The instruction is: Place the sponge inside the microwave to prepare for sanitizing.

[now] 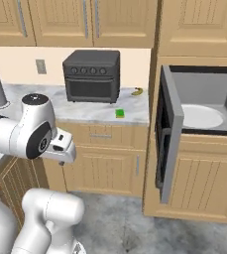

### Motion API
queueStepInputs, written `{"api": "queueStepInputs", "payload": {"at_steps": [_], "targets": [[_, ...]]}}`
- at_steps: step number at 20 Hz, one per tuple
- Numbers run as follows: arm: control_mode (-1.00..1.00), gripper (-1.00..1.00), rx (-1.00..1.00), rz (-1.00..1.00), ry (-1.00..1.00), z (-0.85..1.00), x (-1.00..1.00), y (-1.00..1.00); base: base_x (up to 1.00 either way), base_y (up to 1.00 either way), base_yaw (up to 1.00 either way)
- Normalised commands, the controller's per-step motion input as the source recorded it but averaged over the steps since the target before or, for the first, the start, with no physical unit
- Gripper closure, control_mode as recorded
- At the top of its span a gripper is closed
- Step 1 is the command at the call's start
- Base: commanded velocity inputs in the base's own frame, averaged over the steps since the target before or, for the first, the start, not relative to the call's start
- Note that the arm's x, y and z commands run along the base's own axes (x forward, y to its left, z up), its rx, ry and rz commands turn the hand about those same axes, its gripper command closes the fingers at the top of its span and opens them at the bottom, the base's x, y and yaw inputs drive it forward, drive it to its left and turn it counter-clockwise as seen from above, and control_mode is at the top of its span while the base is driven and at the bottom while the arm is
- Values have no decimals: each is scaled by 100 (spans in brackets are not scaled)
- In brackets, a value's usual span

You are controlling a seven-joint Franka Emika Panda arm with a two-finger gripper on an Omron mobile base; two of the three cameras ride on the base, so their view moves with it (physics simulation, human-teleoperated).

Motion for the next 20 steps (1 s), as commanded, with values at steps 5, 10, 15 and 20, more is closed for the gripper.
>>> {"api": "queueStepInputs", "payload": {"at_steps": [5,10,15,20], "targets": [[100,-100,0,0,0,0,0,0,74,20,-12],[100,-100,0,0,0,0,0,0,71,1,-6],[100,-100,0,0,0,0,0,0,52,18,-8],[100,-100,0,0,0,0,0,0,61,14,-8]]}}
